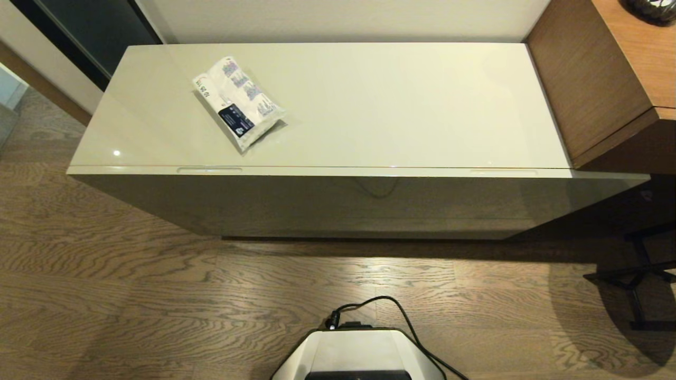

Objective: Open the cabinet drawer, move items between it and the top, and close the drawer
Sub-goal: Open the drawer

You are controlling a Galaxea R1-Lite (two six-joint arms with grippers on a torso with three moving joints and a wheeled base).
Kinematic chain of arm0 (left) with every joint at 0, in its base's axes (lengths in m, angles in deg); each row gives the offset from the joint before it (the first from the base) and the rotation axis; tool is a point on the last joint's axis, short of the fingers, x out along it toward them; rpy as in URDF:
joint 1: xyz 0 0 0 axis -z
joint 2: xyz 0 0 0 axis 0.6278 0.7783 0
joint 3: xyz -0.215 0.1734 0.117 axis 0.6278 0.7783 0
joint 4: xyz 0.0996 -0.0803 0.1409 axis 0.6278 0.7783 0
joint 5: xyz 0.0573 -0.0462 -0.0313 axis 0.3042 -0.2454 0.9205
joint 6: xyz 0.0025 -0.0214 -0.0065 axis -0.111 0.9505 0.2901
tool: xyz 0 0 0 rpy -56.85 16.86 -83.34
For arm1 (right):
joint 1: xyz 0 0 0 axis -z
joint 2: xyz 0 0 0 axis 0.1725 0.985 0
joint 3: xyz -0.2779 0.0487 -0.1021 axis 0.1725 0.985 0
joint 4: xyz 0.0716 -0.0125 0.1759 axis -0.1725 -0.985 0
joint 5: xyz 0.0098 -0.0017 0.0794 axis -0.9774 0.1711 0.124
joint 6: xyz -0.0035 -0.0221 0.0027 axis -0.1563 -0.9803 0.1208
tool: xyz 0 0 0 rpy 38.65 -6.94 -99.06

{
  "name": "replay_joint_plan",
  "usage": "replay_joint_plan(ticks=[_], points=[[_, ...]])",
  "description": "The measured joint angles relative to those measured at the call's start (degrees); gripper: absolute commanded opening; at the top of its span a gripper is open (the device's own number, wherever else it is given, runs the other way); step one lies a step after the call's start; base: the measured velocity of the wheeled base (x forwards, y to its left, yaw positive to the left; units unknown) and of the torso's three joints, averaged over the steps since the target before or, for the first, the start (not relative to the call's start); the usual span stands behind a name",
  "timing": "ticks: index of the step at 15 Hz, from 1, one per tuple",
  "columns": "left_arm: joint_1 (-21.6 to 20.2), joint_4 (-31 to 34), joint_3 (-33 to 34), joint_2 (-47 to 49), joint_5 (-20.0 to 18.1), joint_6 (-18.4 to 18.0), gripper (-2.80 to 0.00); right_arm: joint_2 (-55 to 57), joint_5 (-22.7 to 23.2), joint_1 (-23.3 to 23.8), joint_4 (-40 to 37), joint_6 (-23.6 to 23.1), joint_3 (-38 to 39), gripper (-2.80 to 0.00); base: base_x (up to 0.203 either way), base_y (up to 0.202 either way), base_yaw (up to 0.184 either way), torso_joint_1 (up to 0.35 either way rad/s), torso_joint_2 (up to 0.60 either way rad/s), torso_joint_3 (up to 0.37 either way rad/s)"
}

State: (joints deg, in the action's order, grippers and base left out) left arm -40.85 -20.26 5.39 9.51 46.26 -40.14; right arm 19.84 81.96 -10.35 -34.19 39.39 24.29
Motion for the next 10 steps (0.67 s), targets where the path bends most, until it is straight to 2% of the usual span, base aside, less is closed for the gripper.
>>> replay_joint_plan(ticks=[2,4,6,10], points=[[-0.25,3.04,-5.51,11.67,-3.1,3.48,-2.8,0.0,0.01,0.01,0.0,0.0,0.0,-2.8,0.0,0.0,0.0,0.0,0.0,0.0],[0.62,-1.1,-7.89,22.29,-6.58,8.69,-2.8,0.0,0.0,0.0,0.0,0.0,0.0,-2.8,0.0,0.0,0.0,0.0,0.0,0.0],[2.44,-8.81,-9.26,31.77,-9.04,14.79,-2.8,0.0,0.0,0.0,0.02,0.01,0.0,-2.8,0.0,0.0,0.0,0.0,0.0,0.0],[4.98,-24.95,-10.78,46.34,-9.41,22.68,-2.8,0.0,0.0,0.0,0.0,0.02,0.0,-2.8,0.0,0.0,0.0,0.0,0.0,0.0]])
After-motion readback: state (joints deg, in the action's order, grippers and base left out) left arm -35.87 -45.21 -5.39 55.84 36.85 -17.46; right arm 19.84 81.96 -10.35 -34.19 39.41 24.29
